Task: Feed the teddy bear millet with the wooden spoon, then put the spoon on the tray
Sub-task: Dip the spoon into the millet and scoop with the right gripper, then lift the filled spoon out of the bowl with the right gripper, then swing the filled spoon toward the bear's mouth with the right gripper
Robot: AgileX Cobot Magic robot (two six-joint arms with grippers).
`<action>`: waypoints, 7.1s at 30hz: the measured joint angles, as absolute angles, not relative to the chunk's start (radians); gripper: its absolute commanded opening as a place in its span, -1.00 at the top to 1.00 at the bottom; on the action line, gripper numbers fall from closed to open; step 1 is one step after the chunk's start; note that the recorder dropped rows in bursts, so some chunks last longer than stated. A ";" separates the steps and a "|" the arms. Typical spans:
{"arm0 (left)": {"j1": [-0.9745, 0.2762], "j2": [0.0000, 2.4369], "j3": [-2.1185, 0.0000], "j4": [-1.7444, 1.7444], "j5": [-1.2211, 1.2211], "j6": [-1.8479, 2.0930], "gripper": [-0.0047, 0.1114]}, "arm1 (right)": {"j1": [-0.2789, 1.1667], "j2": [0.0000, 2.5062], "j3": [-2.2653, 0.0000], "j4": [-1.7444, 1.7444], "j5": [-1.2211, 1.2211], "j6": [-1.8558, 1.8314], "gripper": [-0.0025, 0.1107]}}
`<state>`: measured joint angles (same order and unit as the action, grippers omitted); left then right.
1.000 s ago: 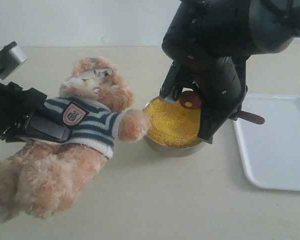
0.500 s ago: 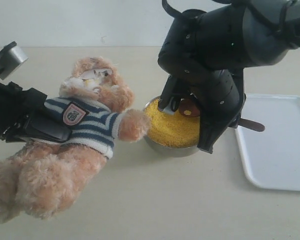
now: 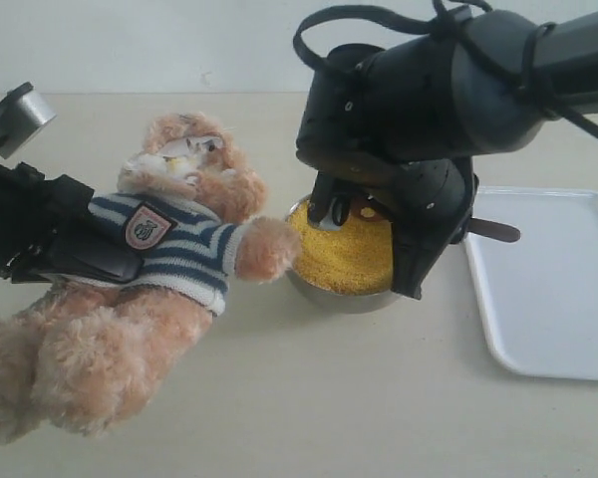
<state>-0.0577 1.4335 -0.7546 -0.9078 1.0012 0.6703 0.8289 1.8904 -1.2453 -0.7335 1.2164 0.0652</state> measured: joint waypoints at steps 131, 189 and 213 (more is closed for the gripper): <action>-0.056 1.434 -0.753 -0.901 1.054 0.670 0.85 | 0.810 1.782 -1.427 -0.284 1.216 -0.049 0.96; -0.056 1.523 -0.751 -0.924 1.034 0.693 0.85 | 0.847 1.782 -1.573 -0.127 1.220 -0.093 0.96; -0.056 1.523 -0.751 -0.924 1.050 0.699 0.85 | 0.949 1.838 -1.574 -0.332 1.220 -0.086 0.96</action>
